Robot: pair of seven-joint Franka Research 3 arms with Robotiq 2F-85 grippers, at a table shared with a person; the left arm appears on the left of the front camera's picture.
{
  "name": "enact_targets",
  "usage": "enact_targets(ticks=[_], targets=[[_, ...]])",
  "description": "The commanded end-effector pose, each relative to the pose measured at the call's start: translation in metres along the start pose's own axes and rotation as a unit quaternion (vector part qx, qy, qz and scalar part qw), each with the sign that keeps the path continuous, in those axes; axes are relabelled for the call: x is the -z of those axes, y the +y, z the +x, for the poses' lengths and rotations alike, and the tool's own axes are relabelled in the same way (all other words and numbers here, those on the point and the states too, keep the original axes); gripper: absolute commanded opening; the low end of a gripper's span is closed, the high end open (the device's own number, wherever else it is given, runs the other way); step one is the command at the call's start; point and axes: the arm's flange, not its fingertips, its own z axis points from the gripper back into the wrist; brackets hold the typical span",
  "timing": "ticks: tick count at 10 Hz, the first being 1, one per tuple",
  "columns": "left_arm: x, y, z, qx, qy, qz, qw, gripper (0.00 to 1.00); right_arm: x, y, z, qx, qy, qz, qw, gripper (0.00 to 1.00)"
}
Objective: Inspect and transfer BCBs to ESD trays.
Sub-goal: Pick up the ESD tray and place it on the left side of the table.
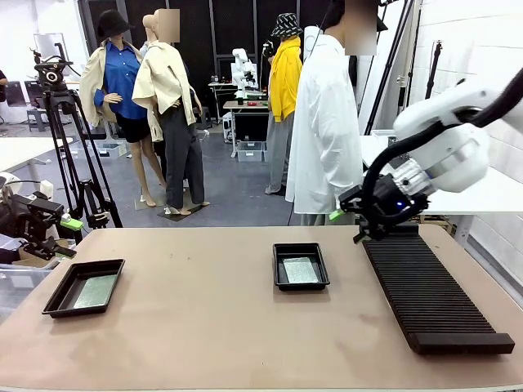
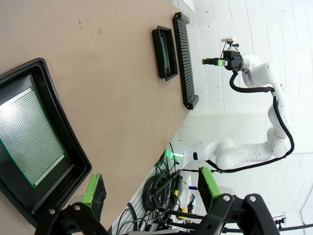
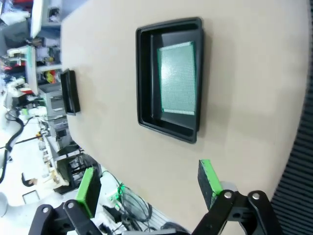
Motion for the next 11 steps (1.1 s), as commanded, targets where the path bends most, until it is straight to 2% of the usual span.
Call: enact_targets(ticks=[1,4,7,11], targets=[[0.008,-0.018,0.008,-0.007,-0.006,0.013,1.0,1.0,-0.021,-0.019,-0.022,-0.001,-0.012,0.029,0.999,1.0],[0.028,-0.044,0.035,-0.028,-0.024,0.009,0.999,1.0,-0.052,-0.043,-0.03,0.002,-0.022,0.045,0.999,1.0],[0.066,-0.083,0.051,-0.027,-0.024,0.039,0.999,1.0,-0.081,-0.078,-0.044,-0.002,-0.009,0.104,0.995,1.0],[0.12,-0.137,0.073,-0.035,-0.069,0.092,0.993,1.0,-0.1,-0.119,-0.048,-0.015,0.01,0.164,0.986,1.0]])
